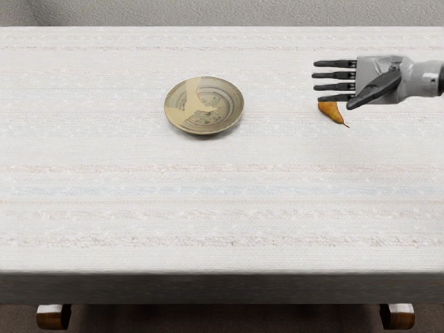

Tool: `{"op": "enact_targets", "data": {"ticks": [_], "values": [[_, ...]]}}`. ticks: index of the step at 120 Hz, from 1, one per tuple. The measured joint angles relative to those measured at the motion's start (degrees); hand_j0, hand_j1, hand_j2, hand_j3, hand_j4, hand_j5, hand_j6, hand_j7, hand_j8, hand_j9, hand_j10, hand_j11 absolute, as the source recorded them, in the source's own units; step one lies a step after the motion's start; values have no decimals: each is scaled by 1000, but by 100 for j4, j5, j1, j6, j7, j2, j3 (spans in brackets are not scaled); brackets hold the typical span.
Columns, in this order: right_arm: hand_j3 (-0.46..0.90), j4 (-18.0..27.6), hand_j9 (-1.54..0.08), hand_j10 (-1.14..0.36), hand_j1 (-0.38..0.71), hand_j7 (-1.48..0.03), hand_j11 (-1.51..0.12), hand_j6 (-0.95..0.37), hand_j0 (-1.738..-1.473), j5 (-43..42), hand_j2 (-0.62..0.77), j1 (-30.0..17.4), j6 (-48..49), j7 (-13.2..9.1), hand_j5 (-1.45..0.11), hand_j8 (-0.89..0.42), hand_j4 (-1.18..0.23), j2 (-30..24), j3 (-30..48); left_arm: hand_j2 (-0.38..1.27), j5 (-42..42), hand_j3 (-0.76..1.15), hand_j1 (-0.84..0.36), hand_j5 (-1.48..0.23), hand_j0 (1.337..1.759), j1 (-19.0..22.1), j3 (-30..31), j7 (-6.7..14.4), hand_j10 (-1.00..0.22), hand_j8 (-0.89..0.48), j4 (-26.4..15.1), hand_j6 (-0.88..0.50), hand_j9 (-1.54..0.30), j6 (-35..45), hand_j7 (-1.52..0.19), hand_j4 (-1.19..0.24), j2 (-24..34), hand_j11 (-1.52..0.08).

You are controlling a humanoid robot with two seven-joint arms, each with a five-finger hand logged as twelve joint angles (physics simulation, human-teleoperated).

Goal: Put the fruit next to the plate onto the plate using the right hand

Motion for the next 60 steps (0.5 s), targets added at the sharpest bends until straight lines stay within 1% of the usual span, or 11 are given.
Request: {"op": "enact_targets", "data": {"ticks": [16, 33, 40, 60], "values": [[0, 3, 0, 2, -349, 0, 0, 3, -1658, -26, 0, -26, 0, 0, 0, 2, 0, -4, 8, 0, -1, 0, 348, -1, 1658, 0, 1, 0, -1, -1, -1, -1, -1, 1, -1, -1, 0, -1], [0, 1, 0, 2, -349, 0, 0, 3, -1658, -173, 0, 51, 0, 0, 0, 2, 0, -14, 26, 0, 0, 0, 348, -1, 1658, 0, 0, 0, -1, -1, 1, -1, -1, -1, -1, -1, 0, -1], [0, 3, 0, 2, -349, 0, 0, 3, -1658, -535, 0, 155, 0, 0, 0, 2, 0, -12, 33, 0, 0, 0, 348, -1, 1658, 0, 1, 0, -1, -1, 0, -1, -1, 1, -1, -1, 0, -1], [0, -3, 0, 1, -349, 0, 0, 2, -1658, -1992, 0, 597, -19, 0, 0, 1, 0, -1, 38, 0, 0, 0, 348, -1, 1658, 0, 2, 0, -1, -1, -1, -1, -1, -1, -1, -1, 0, -1]]}}
